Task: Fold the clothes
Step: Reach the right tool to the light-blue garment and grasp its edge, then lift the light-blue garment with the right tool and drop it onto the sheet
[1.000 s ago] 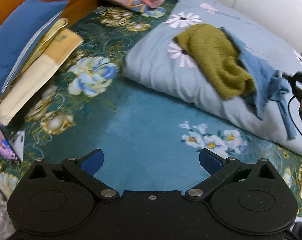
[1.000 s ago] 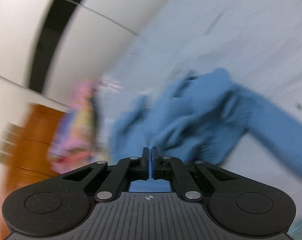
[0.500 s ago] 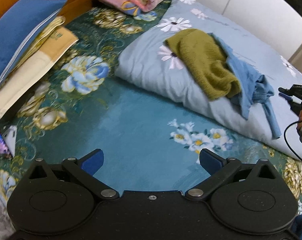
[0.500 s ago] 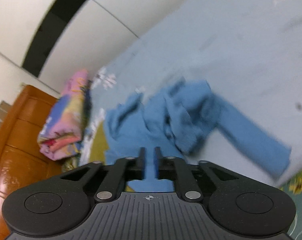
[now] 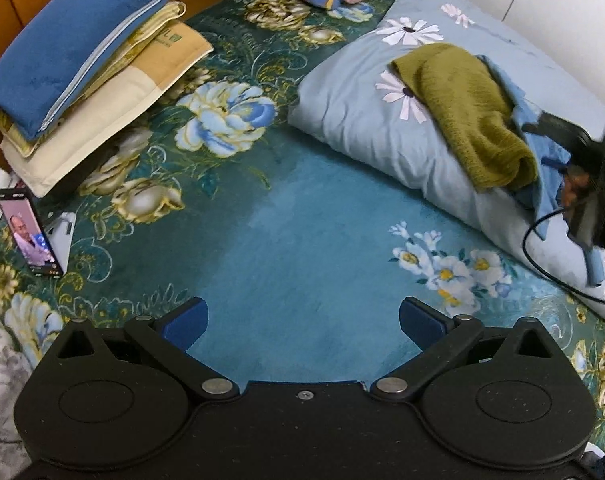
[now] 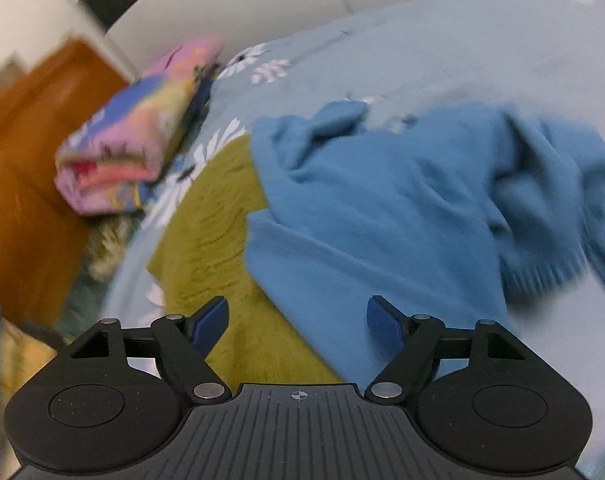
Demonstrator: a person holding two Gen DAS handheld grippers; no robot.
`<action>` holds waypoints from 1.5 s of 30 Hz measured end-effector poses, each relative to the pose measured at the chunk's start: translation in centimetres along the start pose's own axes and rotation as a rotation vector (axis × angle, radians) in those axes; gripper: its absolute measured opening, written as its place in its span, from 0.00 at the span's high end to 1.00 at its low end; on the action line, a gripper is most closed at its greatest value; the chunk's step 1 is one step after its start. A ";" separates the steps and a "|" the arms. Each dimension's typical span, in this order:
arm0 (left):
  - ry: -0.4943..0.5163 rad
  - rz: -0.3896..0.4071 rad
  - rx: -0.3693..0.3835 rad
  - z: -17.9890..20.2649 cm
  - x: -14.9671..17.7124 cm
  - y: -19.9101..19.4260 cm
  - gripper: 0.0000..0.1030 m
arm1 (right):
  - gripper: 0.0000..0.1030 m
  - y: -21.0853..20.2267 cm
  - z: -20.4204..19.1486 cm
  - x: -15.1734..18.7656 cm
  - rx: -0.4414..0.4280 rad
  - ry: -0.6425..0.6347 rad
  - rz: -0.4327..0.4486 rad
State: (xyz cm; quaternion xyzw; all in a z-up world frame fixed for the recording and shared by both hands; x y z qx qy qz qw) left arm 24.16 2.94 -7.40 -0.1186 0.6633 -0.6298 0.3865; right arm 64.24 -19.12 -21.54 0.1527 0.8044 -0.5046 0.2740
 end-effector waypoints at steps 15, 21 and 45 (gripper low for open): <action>0.033 -0.008 0.041 2.5 0.3 0.3 0.02 | 0.93 -3.4 3.5 -2.9 0.173 0.058 0.140; 0.044 0.009 0.100 3.1 0.4 -0.4 0.02 | 0.93 -10.4 4.4 -4.8 0.005 0.163 0.282; 0.031 0.130 0.452 -6.4 1.2 -7.9 0.02 | 0.93 -43.3 -4.8 1.2 -0.357 0.356 0.589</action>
Point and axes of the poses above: each gripper's, at about its wrist camera, not at the fingertips, and y roughly the way its jaws point, z to its right, x to its underside, the point moved 3 cm from there along y, roughly the way its jaws point, and after that the axes turned 6 degrees about -y, right-handed, at the moved point
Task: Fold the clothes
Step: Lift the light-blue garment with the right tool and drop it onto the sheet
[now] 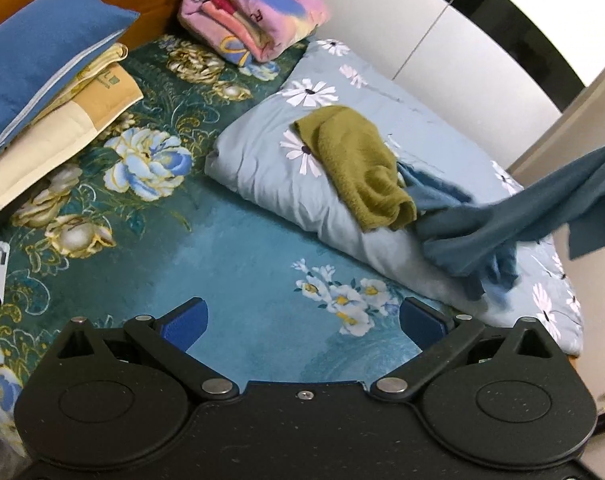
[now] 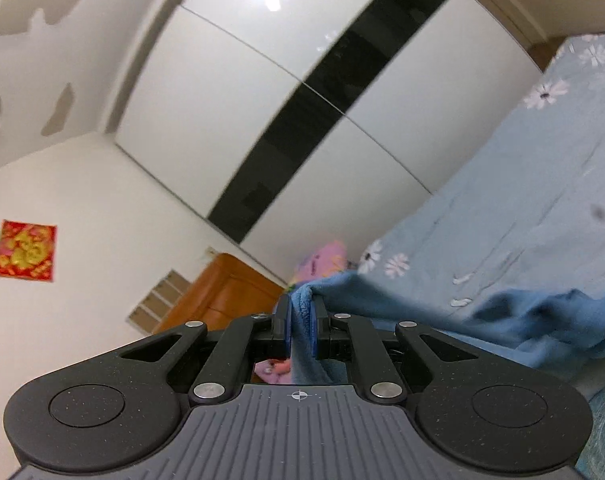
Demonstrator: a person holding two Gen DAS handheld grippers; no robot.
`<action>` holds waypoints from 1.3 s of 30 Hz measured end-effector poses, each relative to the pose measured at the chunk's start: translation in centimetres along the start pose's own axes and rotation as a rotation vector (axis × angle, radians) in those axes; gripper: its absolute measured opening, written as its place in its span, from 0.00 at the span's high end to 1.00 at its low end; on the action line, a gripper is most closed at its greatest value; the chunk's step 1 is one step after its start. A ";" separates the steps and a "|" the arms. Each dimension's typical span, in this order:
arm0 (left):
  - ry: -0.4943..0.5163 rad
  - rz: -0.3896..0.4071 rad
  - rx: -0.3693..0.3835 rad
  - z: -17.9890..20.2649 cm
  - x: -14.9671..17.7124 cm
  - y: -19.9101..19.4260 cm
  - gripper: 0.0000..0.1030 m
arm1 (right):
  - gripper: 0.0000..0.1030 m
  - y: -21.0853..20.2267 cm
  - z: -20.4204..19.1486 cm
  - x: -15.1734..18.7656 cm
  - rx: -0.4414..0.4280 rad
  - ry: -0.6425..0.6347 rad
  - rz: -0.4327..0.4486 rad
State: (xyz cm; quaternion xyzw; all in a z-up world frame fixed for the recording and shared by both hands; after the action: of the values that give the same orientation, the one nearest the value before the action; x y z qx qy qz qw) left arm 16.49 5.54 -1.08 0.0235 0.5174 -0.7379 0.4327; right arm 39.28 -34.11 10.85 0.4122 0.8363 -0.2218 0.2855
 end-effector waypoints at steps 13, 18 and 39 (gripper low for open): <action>-0.028 0.003 0.128 -4.8 0.6 -4.6 0.02 | 0.93 -5.2 -14.5 3.4 -0.217 -0.095 -0.043; -0.079 0.020 0.117 -7.2 0.6 -5.7 0.02 | 0.93 -3.2 -16.2 6.8 -0.253 -0.085 -0.166; -0.085 -0.088 -0.086 -5.9 3.2 -0.9 0.02 | 0.84 -1.1 3.4 26.4 0.259 -0.050 -0.778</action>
State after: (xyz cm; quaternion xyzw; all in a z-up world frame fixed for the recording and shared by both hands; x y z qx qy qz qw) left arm 11.44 8.26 -4.70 -0.0495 0.5301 -0.7338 0.4220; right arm 26.26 -21.93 -8.94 0.0920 0.8877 -0.4266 0.1465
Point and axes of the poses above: each gripper's, at about its wrist camera, not at the fingertips, and y roughly the way its jaws point, z to its right, x to its underside, the point moved 3 cm from there along y, roughly the way its jaws point, and after that the axes turned 6 degrees about -y, right-handed, at the moved point
